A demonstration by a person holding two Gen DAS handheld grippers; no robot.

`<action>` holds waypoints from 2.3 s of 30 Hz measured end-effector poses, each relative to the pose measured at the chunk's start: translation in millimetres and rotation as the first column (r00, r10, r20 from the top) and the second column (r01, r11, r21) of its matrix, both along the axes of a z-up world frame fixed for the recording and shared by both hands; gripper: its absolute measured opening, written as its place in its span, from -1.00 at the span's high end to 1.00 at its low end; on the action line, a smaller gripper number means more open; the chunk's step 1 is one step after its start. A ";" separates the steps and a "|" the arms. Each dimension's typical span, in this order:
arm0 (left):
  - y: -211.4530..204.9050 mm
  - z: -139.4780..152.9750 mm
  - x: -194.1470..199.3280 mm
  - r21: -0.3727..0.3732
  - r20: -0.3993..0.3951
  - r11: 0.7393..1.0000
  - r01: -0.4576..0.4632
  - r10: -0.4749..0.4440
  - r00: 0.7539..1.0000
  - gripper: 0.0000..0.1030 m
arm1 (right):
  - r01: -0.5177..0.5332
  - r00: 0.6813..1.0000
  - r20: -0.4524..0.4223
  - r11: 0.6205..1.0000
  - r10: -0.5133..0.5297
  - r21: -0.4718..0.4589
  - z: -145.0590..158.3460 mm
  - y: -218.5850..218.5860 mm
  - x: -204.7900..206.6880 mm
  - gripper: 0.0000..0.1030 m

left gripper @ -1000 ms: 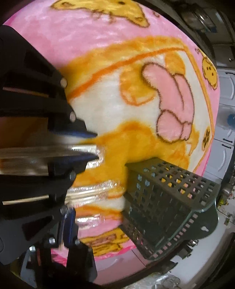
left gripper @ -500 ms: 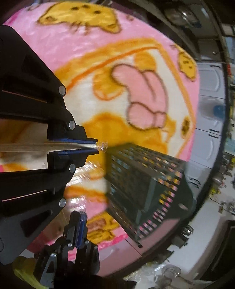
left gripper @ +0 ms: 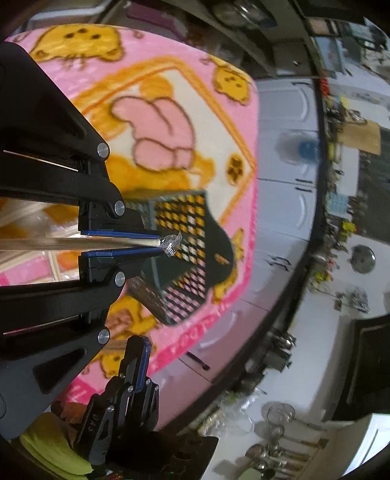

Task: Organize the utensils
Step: 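Lift the chopstick with the left tool and carry it over the caddy, then open the left tool to drop the chopstick into the caddy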

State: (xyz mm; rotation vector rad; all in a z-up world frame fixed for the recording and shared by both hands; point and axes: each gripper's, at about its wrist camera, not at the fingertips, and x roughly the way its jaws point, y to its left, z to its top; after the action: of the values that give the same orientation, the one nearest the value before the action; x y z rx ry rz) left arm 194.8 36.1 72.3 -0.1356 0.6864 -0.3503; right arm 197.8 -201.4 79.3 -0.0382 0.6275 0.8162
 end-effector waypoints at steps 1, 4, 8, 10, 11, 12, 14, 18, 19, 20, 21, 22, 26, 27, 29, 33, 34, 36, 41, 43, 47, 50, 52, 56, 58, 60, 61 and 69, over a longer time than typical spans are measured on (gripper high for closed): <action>-2.7 5.0 0.8 -0.001 0.015 1.000 0.005 -0.005 1.000 0.94 | 0.009 1.000 0.009 1.000 -0.009 0.010 4.4 -3.8 -0.3 0.91; -9.6 18.5 5.2 -0.014 0.051 1.000 0.022 -0.021 0.998 0.94 | 0.043 0.998 0.036 0.998 -0.045 0.056 23.3 -13.7 3.7 0.91; -15.7 37.6 11.9 -0.024 0.095 0.999 0.033 -0.031 0.995 0.94 | 0.064 0.994 0.078 0.991 -0.073 0.114 49.0 -22.9 6.0 0.91; -18.2 48.5 14.6 -0.025 0.126 0.999 0.028 -0.025 0.992 0.94 | 0.069 0.992 0.095 0.989 -0.082 0.132 58.2 -25.8 8.0 0.91; -19.9 55.8 16.9 -0.025 0.148 0.999 0.022 -0.018 0.989 0.94 | 0.071 0.991 0.106 0.987 -0.086 0.142 63.3 -27.6 8.9 0.91; -20.3 60.1 19.2 -0.025 0.162 1.000 0.018 -0.014 0.987 0.94 | 0.071 0.989 0.114 0.986 -0.089 0.151 67.8 -28.2 10.1 0.91; -21.7 70.2 22.5 -0.031 0.194 1.000 0.000 0.006 0.981 0.94 | 0.073 0.986 0.132 0.981 -0.097 0.178 77.1 -30.0 13.1 0.91; -23.0 86.6 31.8 -0.040 0.243 0.999 -0.032 0.040 0.969 0.94 | 0.076 0.980 0.164 0.971 -0.115 0.226 93.5 -32.8 18.9 0.91; -22.7 89.3 32.7 -0.040 0.253 0.998 -0.038 0.047 0.966 0.94 | 0.074 0.978 0.171 0.967 -0.118 0.244 99.0 -33.8 21.8 0.91; -22.8 92.8 35.4 -0.042 0.267 0.998 -0.051 0.060 0.962 0.94 | 0.073 0.977 0.177 0.963 -0.121 0.258 102.5 -34.5 24.3 0.91; -22.9 95.9 37.7 -0.043 0.281 0.997 -0.062 0.072 0.957 0.94 | 0.073 0.976 0.181 0.961 -0.124 0.265 105.6 -34.3 26.2 0.91; -23.2 98.7 39.7 -0.043 0.293 0.997 -0.071 0.081 0.953 0.94 | 0.075 0.974 0.186 0.958 -0.130 0.276 110.0 -34.4 30.3 0.91; -22.7 108.4 50.4 -0.052 0.315 0.994 -0.092 0.104 0.943 0.94 | 0.087 0.967 0.203 0.950 -0.153 0.301 121.0 -33.7 43.3 0.91; -22.5 110.5 52.9 -0.055 0.322 0.993 -0.100 0.113 0.940 0.94 | 0.092 0.965 0.206 0.946 -0.162 0.311 123.4 -33.8 48.4 0.91; -22.4 113.4 57.1 -0.053 0.339 0.992 -0.113 0.124 0.933 0.94 | 0.105 0.962 0.208 0.942 -0.178 0.320 125.8 -31.8 55.4 0.91; -20.8 114.1 69.7 -0.058 0.356 0.988 -0.142 0.154 0.922 0.94 | 0.133 0.948 0.235 0.936 -0.216 0.325 127.5 -28.9 67.6 0.91; -20.4 112.3 72.8 -0.061 0.354 0.988 -0.145 0.157 0.922 0.94 | 0.137 0.944 0.243 0.935 -0.223 0.327 127.4 -27.6 69.5 0.91; -20.5 106.4 76.7 -0.055 0.360 0.986 -0.155 0.165 0.918 0.94 | 0.149 0.937 0.253 0.932 -0.239 0.329 123.4 -26.2 73.4 0.91; -20.4 82.4 87.7 -0.057 0.359 0.984 -0.166 0.175 0.917 0.94 | 0.206 0.928 0.232 0.921 -0.290 0.330 105.4 -23.2 87.4 0.91; -21.8 68.9 92.6 -0.051 0.352 0.984 -0.172 0.179 0.919 0.94 | 0.221 0.931 0.212 0.920 -0.298 0.324 95.6 -21.3 93.4 0.91; -23.9 48.3 96.7 -0.039 0.337 0.984 -0.173 0.176 0.925 0.93 | 0.252 0.927 0.202 0.925 -0.315 0.286 77.2 -16.1 99.6 0.91; -22.8 39.7 96.8 -0.031 0.342 0.984 -0.176 0.175 0.923 0.93 | 0.277 0.925 0.187 0.925 -0.330 0.262 62.6 -15.4 102.6 0.91; -21.3 34.1 97.6 -0.026 0.339 0.984 -0.174 0.173 0.925 0.93 | 0.295 0.921 0.184 0.922 -0.345 0.251 52.6 -16.2 103.8 0.91; -19.1 27.3 97.5 -0.028 0.321 0.986 -0.162 0.162 0.933 0.93 | 0.322 0.917 0.161 0.915 -0.365 0.243 38.2 -19.7 102.2 0.90; -17.4 24.4 96.9 -0.031 0.309 0.988 -0.152 0.154 0.939 0.93 | 0.333 0.914 0.158 0.912 -0.375 0.237 33.5 -20.8 101.0 0.90; -16.4 20.8 97.0 -0.029 0.295 0.989 -0.147 0.149 0.944 0.93 | 0.342 0.911 0.154 0.910 -0.383 0.234 30.9 -23.0 99.9 0.90; -16.3 18.5 96.2 -0.028 0.287 0.989 -0.143 0.145 0.947 0.93 | 0.348 0.910 0.147 0.908 -0.387 0.234 28.3 -25.0 98.5 0.90; -13.4 4.0 87.4 -0.036 0.245 0.990 -0.137 0.142 0.959 0.74 | 0.381 0.901 0.122 0.895 -0.416 0.231 20.2 -34.9 86.9 0.52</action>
State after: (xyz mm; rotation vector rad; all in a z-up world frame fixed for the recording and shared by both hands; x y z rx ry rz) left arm 282.2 22.7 76.3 -0.1544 0.4244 -0.2331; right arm 284.7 -236.4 99.4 0.2018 0.3698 0.4648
